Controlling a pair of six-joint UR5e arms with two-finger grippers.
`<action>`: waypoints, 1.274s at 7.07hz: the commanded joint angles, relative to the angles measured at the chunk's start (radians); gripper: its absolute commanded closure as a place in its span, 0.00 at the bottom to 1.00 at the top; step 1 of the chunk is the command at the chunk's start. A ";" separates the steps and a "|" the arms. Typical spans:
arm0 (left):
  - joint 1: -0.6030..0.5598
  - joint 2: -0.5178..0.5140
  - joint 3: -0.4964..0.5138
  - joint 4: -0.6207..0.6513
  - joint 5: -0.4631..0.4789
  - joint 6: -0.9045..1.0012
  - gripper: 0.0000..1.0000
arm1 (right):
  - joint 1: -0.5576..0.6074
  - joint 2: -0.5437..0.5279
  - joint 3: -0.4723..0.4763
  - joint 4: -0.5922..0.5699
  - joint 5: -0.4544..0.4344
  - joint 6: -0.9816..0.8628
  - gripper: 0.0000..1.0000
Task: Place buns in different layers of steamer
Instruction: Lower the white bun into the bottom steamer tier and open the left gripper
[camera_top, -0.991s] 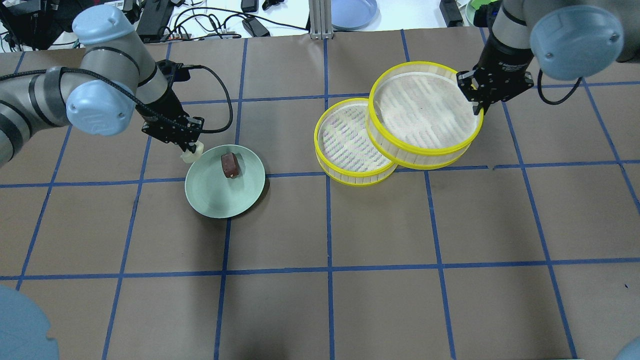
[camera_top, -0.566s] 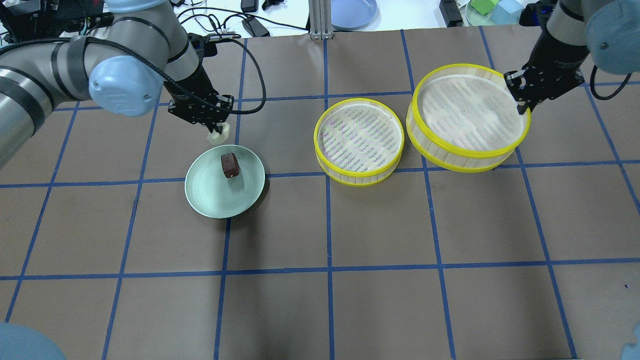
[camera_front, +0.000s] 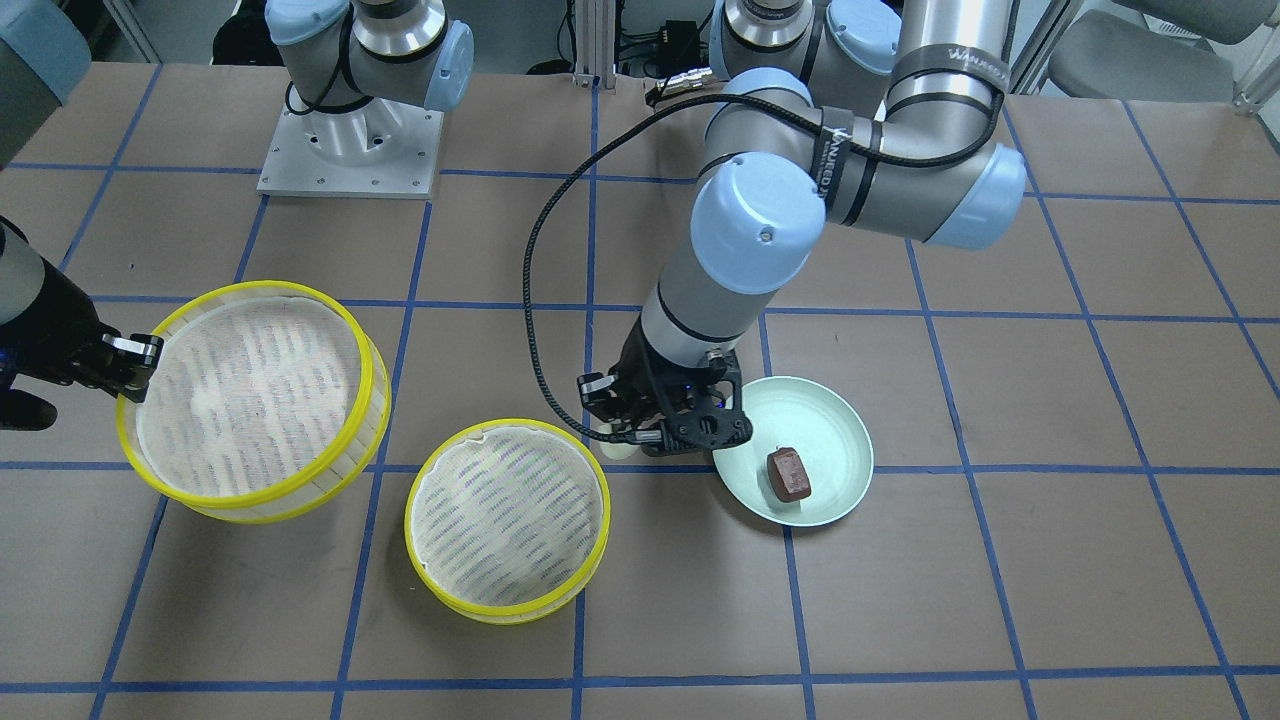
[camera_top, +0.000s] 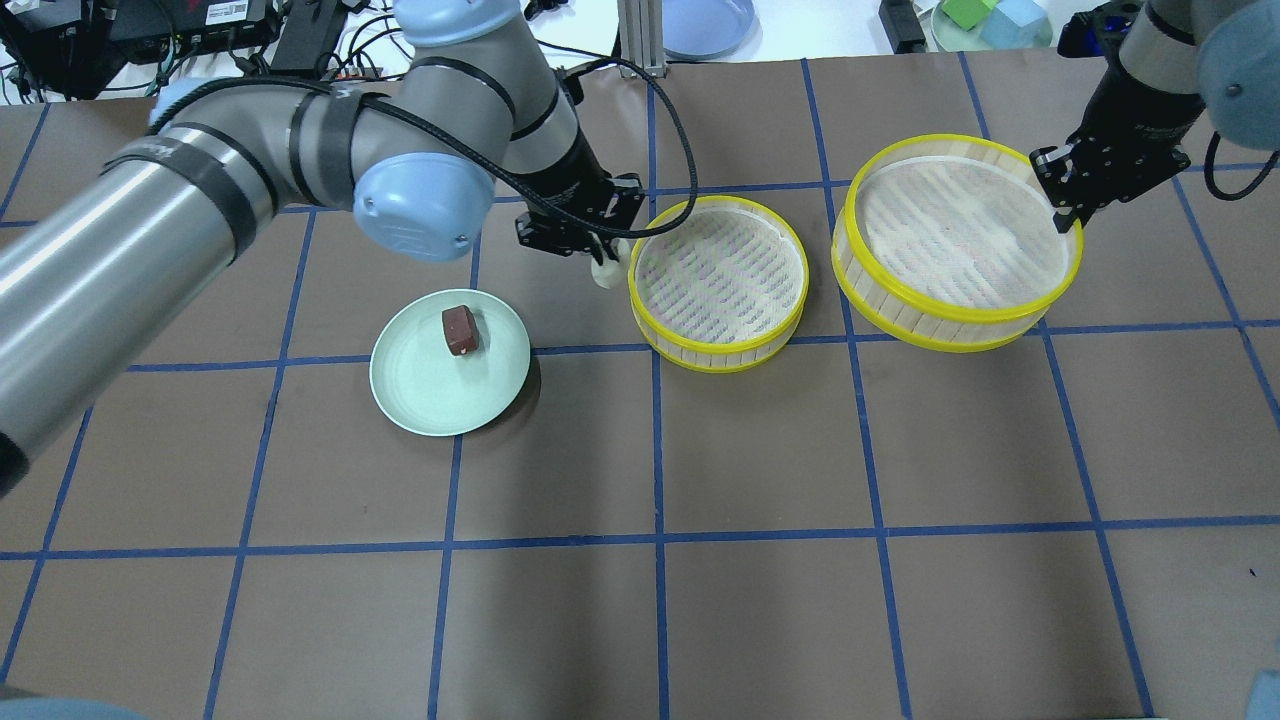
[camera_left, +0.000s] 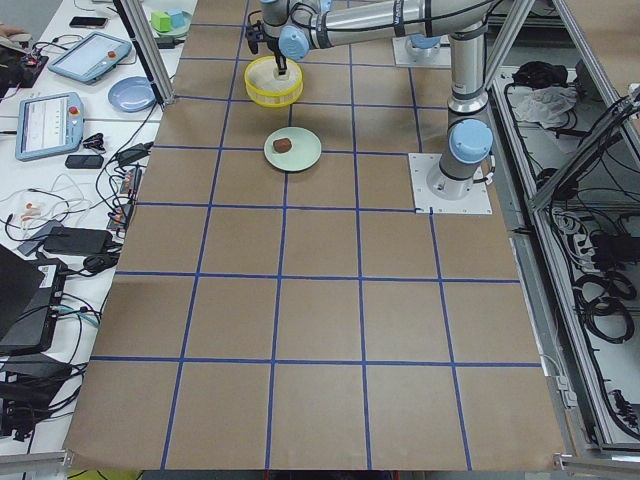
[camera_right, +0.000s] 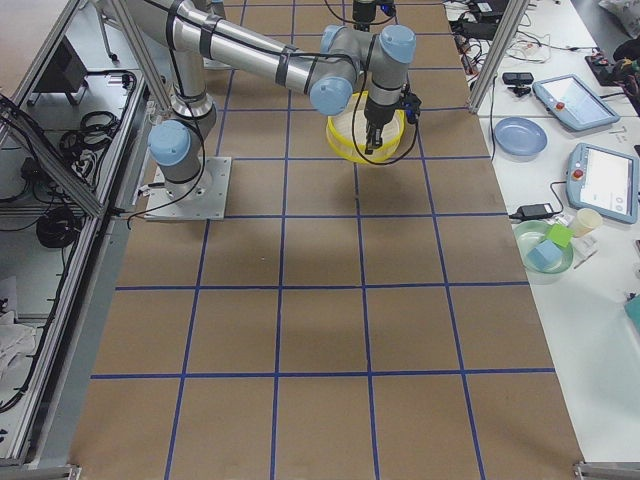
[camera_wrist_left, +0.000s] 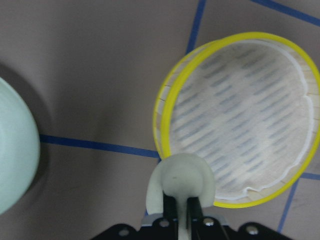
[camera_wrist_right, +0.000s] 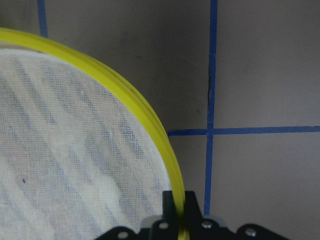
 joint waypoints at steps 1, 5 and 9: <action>-0.070 -0.073 0.001 0.142 -0.039 -0.083 1.00 | 0.001 -0.001 0.003 0.001 0.000 -0.002 1.00; -0.079 -0.136 0.000 0.238 -0.039 0.030 0.59 | 0.001 -0.001 0.011 -0.001 -0.003 -0.013 1.00; -0.079 -0.137 -0.011 0.268 -0.040 0.016 0.05 | 0.010 0.002 0.011 -0.001 -0.002 0.016 1.00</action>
